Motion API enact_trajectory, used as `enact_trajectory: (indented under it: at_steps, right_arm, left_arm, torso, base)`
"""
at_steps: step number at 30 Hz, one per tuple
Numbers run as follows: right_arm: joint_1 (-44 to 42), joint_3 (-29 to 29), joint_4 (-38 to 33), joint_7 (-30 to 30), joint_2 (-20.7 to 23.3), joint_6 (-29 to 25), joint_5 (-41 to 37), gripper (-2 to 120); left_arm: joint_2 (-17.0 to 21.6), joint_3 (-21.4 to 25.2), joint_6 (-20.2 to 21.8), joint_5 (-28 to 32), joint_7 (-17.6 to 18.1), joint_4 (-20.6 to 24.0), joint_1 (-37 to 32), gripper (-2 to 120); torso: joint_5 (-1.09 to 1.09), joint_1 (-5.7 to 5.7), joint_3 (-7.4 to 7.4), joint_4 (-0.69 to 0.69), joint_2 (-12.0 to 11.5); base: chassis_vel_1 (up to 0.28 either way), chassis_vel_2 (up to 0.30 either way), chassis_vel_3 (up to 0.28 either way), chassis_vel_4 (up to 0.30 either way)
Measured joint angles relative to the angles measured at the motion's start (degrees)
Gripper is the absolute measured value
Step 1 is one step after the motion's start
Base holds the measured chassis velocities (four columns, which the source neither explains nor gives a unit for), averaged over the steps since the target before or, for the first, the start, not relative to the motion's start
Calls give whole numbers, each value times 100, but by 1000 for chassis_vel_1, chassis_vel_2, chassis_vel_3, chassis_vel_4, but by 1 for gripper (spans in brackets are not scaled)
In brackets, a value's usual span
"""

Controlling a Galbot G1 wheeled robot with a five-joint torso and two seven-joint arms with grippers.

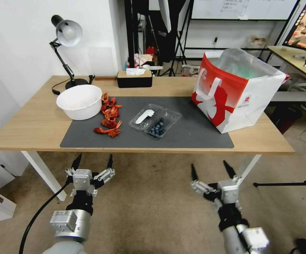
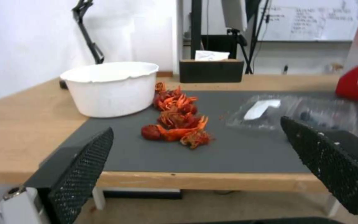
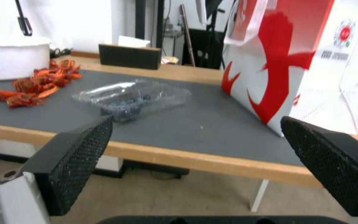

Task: Close the takeout container lid, then place the container into the takeout bag.

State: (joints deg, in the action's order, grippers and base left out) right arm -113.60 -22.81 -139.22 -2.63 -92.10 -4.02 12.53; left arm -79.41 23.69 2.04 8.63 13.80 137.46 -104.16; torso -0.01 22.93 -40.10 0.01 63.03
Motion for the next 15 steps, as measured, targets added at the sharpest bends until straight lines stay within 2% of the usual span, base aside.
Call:
enact_trajectory:
  at_steps: [1, 2, 3, 5, 15]
  right_arm:
    - [-6, -3, -9, 1, -1, -27, 1, 100]
    - [-6, -3, -9, 1, -1, -27, 1, 100]
    - [-8, -13, -10, 2, 0, -52, 1, 100]
    - [-12, -26, -11, 5, -1, -77, 1, 100]
    - [1, -80, -8, 14, -3, -116, -38, 100]
  left_arm:
    - [87, -109, 31, 117, 187, 78, -15, 100]
    - [87, -109, 31, 117, 187, 78, -15, 100]
    - [211, -260, 51, 265, 447, 181, -50, 100]
    - [301, -411, 56, 372, 666, 241, -127, 100]
    - [319, -416, 12, 369, 657, 200, -157, 100]
  torso:
    - [1, 0, 0, -1, 0]
    - [1, 0, 0, -1, 0]
    - [3, 0, 0, -1, 0]
    - [1, 0, 0, 0, 0]
    - [1, 0, -1, -1, 0]
  base:
    - [0, 0, 0, 0]
    - [0, 0, 0, 0]
    - [0, 0, 0, 0]
    - [0, 0, 0, 0]
    - [0, 0, 0, 0]
